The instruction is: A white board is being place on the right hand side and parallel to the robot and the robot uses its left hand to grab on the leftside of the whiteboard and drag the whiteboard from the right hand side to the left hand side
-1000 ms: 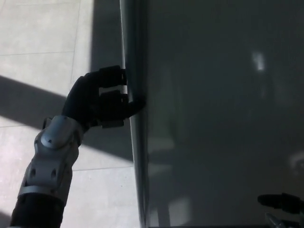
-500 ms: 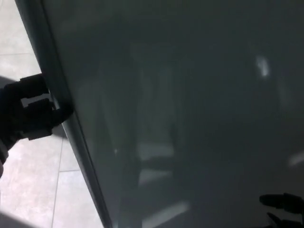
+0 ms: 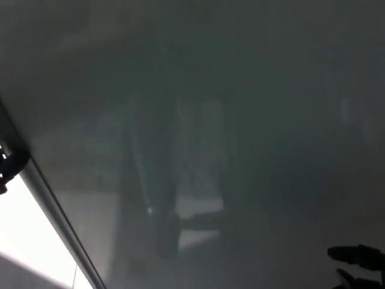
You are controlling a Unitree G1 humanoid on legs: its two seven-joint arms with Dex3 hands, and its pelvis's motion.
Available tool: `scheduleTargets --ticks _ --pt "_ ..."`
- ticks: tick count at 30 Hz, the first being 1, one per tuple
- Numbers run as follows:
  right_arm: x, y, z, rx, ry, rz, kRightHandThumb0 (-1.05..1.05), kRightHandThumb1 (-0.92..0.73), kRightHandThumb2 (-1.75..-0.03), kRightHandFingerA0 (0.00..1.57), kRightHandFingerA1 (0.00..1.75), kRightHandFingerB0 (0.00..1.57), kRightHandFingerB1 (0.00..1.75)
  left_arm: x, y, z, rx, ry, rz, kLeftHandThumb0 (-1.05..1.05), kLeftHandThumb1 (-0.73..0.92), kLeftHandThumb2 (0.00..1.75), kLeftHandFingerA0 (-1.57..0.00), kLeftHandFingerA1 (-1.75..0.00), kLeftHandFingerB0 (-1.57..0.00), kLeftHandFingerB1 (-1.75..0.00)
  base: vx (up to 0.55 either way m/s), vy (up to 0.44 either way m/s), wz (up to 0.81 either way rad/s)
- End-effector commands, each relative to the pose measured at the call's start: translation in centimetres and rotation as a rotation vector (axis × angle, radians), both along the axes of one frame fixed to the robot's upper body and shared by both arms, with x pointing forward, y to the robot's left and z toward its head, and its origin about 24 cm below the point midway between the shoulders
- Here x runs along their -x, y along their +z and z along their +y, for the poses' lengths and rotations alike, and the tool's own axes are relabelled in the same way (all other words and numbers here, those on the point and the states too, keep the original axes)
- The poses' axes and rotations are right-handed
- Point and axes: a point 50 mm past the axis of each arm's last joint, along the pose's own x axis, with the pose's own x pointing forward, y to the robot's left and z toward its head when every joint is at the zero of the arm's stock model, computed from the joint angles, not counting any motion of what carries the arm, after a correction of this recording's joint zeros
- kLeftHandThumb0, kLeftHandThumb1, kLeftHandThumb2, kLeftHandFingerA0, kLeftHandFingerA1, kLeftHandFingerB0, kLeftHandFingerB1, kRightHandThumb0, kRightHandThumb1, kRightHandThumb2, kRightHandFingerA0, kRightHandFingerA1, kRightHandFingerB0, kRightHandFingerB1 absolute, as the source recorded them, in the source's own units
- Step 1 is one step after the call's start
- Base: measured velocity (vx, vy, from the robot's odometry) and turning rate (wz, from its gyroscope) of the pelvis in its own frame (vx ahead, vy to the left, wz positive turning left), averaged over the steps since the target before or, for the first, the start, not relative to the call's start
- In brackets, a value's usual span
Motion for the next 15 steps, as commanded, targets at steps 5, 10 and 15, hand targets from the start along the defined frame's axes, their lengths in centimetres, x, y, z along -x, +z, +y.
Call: scheduleTargets --ticks 5,10,15 --pt "0.4 -0.3 -0.2 0.016 -0.020 0.011 -0.49 -0.53 -0.92 0.88 0.75 0.53 0.59 1.2 1.4 3.2 -0.020 0.009 0.020 -0.05 0.78 0.62 -0.84 -0.98 -0.73 -0.65 0.00 0.000 0.00" --pt "0.5 -0.4 -0.1 0.003 -0.017 0.017 -0.53 -0.54 -0.91 0.88 0.75 0.55 0.59 1.5 1.8 4.7 -0.004 0.035 0.026 -0.02 0.77 0.62 -0.80 -1.01 -0.73 -0.65 0.00 0.000 0.00" --pt "0.5 -0.4 0.0 -0.006 -0.022 0.021 -0.49 -0.53 -0.91 0.88 0.76 0.54 0.59 1.9 2.4 6.4 -0.041 0.065 0.040 -0.01 0.80 0.63 -0.86 -1.04 -0.73 -0.64 0.00 0.000 0.00"
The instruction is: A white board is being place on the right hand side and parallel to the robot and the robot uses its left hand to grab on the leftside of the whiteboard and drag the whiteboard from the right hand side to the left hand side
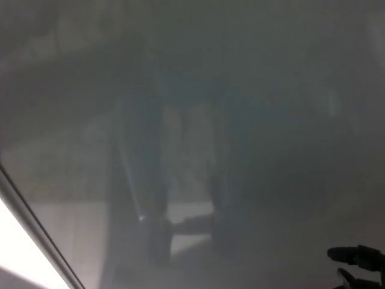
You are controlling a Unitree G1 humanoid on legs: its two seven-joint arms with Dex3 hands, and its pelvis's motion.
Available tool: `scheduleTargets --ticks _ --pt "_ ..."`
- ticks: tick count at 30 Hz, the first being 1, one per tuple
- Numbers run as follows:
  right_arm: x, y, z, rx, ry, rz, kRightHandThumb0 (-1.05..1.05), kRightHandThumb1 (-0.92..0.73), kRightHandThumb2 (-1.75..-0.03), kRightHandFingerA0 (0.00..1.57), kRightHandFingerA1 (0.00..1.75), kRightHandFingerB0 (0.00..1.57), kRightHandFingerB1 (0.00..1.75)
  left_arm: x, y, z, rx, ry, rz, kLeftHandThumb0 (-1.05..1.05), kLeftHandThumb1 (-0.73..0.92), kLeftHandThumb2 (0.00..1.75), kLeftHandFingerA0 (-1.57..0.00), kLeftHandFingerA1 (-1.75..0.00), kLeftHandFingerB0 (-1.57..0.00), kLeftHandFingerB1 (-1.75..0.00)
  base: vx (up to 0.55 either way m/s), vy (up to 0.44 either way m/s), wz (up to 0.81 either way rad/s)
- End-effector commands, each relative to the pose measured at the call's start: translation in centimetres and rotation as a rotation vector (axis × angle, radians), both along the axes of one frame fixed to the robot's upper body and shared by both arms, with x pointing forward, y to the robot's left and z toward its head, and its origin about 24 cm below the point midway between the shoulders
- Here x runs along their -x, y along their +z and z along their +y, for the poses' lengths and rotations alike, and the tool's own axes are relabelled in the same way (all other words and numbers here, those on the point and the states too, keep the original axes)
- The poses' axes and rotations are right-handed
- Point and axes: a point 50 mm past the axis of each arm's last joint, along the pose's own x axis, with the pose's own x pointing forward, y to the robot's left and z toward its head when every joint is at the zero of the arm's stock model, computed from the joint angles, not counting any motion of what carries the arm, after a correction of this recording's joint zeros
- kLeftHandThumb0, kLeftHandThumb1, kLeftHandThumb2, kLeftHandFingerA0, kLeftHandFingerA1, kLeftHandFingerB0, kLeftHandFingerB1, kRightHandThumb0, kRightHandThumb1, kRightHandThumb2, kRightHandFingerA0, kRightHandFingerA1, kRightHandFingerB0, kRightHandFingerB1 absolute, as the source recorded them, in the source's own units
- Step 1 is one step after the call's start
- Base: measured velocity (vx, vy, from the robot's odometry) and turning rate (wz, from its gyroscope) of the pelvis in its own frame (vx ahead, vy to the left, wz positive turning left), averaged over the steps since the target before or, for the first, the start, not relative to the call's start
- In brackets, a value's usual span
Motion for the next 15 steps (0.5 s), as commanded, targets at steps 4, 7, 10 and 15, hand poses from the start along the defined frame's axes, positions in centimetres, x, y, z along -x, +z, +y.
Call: scheduleTargets --ticks 4,7,10,15 --pt "0.5 -0.3 -0.1 0.001 -0.016 0.018 -0.49 -0.53 -0.92 0.88 0.76 0.53 0.59 1.1 2.0 3.6 -0.025 0.099 -0.034 0.00 0.83 0.64 -0.86 -0.98 -0.72 -0.64 0.00 0.000 0.00" --pt "0.5 -0.4 -0.1 -0.018 -0.025 0.018 -0.52 -0.53 -0.90 0.87 0.76 0.55 0.59 1.6 2.4 5.3 -0.051 0.152 -0.041 -0.01 0.86 0.65 -0.77 -0.98 -0.71 -0.64 0.00 0.000 0.00" --pt "0.4 -0.3 -0.1 -0.010 -0.020 0.020 -0.53 -0.53 -0.91 0.87 0.76 0.55 0.59 2.3 2.8 7.1 -0.032 0.222 -0.032 -0.05 0.83 0.64 -0.86 -1.00 -0.74 -0.62 0.00 0.000 0.00" --pt "0.3 -0.3 0.0 -0.007 -0.017 0.017 -0.50 -0.53 -0.91 0.87 0.76 0.55 0.59 3.3 3.3 9.0 -0.031 0.318 -0.008 -0.07 0.77 0.62 -0.89 -0.93 -0.78 -0.59 0.00 0.000 0.00"
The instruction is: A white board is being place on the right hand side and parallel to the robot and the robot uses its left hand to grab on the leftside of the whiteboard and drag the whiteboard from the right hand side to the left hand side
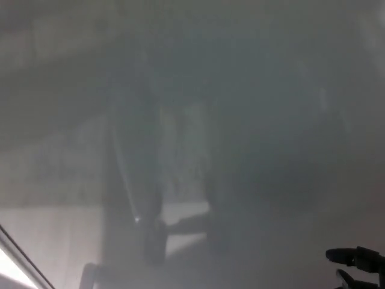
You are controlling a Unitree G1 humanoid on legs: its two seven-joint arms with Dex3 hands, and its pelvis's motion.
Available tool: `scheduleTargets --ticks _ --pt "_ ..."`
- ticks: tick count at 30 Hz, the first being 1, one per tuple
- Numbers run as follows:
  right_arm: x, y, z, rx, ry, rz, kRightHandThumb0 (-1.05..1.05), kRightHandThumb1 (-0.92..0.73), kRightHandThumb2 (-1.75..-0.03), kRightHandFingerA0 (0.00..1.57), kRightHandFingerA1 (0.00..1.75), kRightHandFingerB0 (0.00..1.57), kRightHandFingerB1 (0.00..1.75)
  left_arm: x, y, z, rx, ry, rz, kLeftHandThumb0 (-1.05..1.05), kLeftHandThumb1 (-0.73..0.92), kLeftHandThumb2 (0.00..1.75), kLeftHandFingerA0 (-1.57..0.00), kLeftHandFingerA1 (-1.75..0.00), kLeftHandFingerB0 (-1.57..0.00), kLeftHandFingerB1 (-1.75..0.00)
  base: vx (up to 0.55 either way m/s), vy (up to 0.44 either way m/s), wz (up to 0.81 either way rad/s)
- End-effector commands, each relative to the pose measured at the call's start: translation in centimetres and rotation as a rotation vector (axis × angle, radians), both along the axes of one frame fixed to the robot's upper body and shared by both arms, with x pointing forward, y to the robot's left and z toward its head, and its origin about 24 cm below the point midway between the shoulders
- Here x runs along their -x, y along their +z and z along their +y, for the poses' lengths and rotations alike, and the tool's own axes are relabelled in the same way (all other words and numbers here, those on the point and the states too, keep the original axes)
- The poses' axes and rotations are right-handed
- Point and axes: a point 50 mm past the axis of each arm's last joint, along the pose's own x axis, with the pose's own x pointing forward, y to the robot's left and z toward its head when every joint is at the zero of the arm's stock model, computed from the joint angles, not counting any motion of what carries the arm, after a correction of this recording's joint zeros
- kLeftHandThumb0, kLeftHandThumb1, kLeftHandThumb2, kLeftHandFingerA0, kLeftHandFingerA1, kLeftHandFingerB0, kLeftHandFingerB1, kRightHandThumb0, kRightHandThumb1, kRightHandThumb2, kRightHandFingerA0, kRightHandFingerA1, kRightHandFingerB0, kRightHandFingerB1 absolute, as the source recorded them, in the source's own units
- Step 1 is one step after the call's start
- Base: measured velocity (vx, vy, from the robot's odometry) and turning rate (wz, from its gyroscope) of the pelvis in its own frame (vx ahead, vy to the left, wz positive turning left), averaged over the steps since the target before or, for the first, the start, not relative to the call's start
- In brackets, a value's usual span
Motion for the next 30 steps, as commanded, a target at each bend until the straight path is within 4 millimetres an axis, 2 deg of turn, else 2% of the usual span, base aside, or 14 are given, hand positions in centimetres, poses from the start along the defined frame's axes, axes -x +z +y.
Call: scheduleTargets --ticks 1,5,6,8,9,13,18,30 --pt "0.2 -0.1 -0.2 0.006 -0.010 0.016 -0.50 -0.53 -0.91 0.88 0.76 0.54 0.59 1.6 2.7 3.2 -0.061 0.169 -0.040 -0.09 0.75 0.61 -0.92 -0.92 -0.78 -0.59 0.00 0.000 0.00" --pt "0.1 -0.1 -0.2 0.013 -0.003 0.013 -0.49 -0.53 -0.91 0.88 0.76 0.53 0.59 1.9 3.1 3.8 -0.048 0.188 -0.038 -0.09 0.75 0.62 -0.89 -0.92 -0.80 -0.60 0.00 0.000 0.00" --pt "0.1 0.0 -0.2 0.017 0.000 0.011 -0.45 -0.63 -0.60 0.89 0.63 0.58 0.44 2.1 3.2 4.0 -0.044 0.198 -0.034 -0.10 0.75 0.61 -0.88 -0.91 -0.79 -0.59 0.00 0.000 0.00" --pt "0.1 -0.1 -0.2 0.016 -0.008 0.013 -0.46 -0.63 -0.60 0.90 0.62 0.59 0.44 2.2 3.3 4.2 -0.042 0.208 -0.031 -0.10 0.75 0.62 -0.87 -0.91 -0.79 -0.59 0.00 0.000 0.03" --pt "0.1 -0.1 -0.2 0.014 -0.010 0.013 -0.44 -0.52 -0.91 0.87 0.76 0.53 0.59 2.2 3.4 4.3 -0.046 0.205 -0.029 -0.10 0.74 0.61 -0.89 -0.90 -0.80 -0.59 0.00 0.000 0.00" --pt "0.2 -0.2 -0.1 0.018 -0.011 0.016 -0.49 -0.54 -0.91 0.88 0.74 0.56 0.59 2.4 3.4 4.5 -0.023 0.201 -0.029 -0.12 0.74 0.62 -0.94 -0.85 -0.84 -0.58 0.00 0.000 0.00" --pt "0.2 -0.2 -0.1 0.011 -0.009 0.015 -0.52 -0.53 -0.90 0.87 0.76 0.55 0.59 2.3 3.5 4.5 -0.033 0.196 -0.013 -0.11 0.72 0.61 -0.93 -0.85 -0.81 -0.58 0.00 0.000 0.00" --pt "0.3 -0.2 -0.1 0.015 -0.009 0.013 -0.48 -0.52 -0.91 0.88 0.76 0.53 0.59 1.9 3.4 3.9 -0.002 0.153 -0.020 -0.11 0.72 0.61 -0.93 -0.86 -0.82 -0.58 0.00 0.000 0.00"
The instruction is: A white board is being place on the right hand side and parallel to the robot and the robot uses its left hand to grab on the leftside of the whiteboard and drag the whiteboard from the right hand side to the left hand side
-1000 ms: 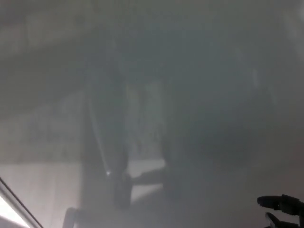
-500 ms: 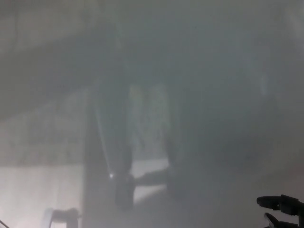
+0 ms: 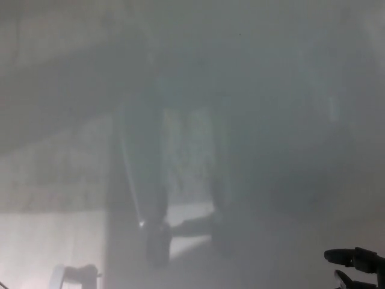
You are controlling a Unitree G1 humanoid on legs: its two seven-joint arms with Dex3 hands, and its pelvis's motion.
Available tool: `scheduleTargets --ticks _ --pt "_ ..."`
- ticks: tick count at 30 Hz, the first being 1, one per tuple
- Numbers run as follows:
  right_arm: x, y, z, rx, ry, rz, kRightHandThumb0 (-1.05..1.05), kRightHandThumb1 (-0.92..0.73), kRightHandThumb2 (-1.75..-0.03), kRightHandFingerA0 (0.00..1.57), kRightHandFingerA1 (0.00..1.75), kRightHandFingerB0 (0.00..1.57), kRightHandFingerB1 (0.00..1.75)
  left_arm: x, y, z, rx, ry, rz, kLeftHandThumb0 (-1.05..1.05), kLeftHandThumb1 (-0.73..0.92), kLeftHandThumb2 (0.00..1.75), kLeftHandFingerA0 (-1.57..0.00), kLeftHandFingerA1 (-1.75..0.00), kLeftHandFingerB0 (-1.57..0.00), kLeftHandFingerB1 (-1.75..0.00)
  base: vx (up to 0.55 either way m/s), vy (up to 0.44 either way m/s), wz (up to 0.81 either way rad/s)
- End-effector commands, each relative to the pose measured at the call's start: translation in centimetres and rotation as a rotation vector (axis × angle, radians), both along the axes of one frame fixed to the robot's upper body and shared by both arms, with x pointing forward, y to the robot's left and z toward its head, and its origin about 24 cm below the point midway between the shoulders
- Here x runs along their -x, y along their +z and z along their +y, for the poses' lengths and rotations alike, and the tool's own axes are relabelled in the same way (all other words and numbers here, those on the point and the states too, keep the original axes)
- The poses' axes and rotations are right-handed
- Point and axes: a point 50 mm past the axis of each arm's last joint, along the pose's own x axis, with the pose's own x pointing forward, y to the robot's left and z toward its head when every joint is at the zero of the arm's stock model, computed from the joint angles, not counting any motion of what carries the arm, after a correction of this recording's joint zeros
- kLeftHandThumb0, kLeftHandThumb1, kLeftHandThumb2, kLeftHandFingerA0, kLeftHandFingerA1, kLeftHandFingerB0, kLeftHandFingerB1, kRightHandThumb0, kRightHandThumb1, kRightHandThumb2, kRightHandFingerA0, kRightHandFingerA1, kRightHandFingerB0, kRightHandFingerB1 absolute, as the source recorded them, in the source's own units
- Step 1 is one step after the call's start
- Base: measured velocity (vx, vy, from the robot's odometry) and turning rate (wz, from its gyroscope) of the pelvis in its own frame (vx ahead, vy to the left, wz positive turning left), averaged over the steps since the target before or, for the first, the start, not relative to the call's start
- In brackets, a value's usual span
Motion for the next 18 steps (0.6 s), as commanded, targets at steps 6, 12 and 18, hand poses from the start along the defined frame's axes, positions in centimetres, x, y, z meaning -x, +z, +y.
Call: scheduleTargets --ticks 6,12,18 --pt "0.2 0.0 -0.2 0.003 -0.018 0.001 -0.48 -0.53 -0.91 0.88 0.75 0.55 0.59 -0.5 1.9 -0.7 -0.026 -0.216 -0.035 -0.26 0.44 0.93 -0.01 -0.49 0.00 -0.46 0.00 0.000 0.00" --pt "0.3 -0.2 -0.1 -0.008 -0.026 0.007 -0.49 -0.54 -0.90 0.87 0.74 0.55 0.59 0.4 1.8 -0.5 -0.129 -0.292 0.011 -0.69 0.42 0.78 0.00 0.00 0.00 -0.21 0.00 0.000 0.00" --pt "0.7 -0.5 -0.1 -0.021 -0.032 0.018 -0.53 -0.54 -0.89 0.87 0.73 0.57 0.59 1.4 0.7 0.4 -0.045 -0.209 0.003 -0.75 0.38 0.62 0.00 -0.26 -0.03 -0.42 0.00 0.000 0.00"
